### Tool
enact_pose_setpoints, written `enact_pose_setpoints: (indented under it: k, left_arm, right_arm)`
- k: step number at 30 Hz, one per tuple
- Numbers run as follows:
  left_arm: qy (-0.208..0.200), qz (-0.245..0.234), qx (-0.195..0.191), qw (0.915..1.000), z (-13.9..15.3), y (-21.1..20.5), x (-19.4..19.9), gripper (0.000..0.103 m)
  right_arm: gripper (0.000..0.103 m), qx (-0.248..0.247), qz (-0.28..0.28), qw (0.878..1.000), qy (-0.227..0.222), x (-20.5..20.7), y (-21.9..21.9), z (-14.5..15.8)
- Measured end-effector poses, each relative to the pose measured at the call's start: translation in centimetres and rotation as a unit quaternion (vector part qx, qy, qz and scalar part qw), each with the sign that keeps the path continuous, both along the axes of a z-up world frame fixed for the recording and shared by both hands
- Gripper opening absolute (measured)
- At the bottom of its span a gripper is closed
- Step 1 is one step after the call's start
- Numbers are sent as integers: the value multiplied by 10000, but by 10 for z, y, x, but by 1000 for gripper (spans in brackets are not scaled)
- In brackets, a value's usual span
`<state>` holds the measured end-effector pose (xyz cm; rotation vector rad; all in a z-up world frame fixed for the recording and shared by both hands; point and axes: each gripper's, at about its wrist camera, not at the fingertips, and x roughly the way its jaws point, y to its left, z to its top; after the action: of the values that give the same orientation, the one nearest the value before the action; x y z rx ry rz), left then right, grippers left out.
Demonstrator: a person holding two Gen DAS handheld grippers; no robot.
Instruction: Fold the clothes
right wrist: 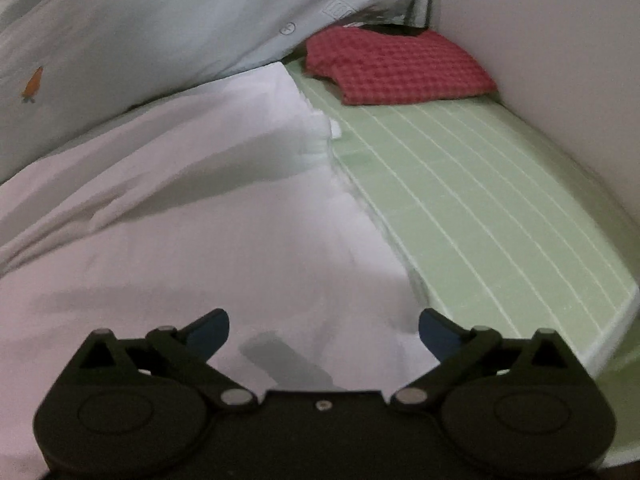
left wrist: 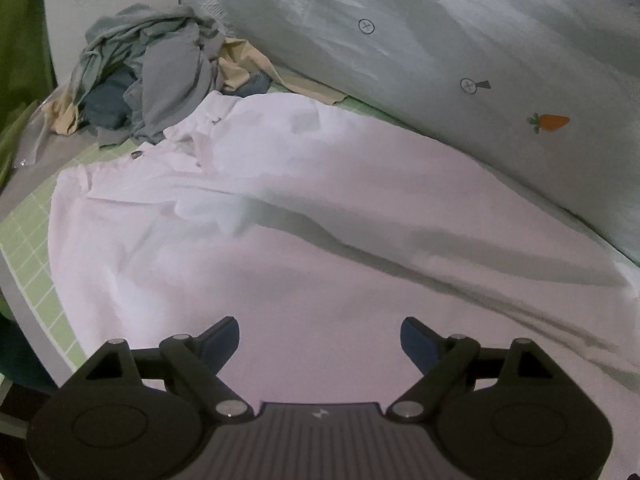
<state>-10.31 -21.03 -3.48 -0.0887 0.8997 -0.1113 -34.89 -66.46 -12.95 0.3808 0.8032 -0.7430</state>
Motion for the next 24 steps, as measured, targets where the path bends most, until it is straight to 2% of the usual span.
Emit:
enact_pose_setpoints:
  k: [9, 14, 17, 24]
  left_arm:
    - [139, -111, 112, 9998, -9, 37, 3, 88]
    - [200, -48, 64, 9998, -12, 69, 11, 89]
    - [216, 56, 70, 9997, -14, 90, 15, 89]
    - [267, 240, 102, 9993, -22, 140, 38, 89]
  right_arm:
    - [102, 41, -442, 9989, 175, -24, 43, -6]
    - [102, 58, -546, 9979, 350, -17, 58, -14]
    - [103, 254, -816, 9959, 292, -16, 64, -19]
    - [103, 203, -1146, 9929, 250, -2, 74, -20]
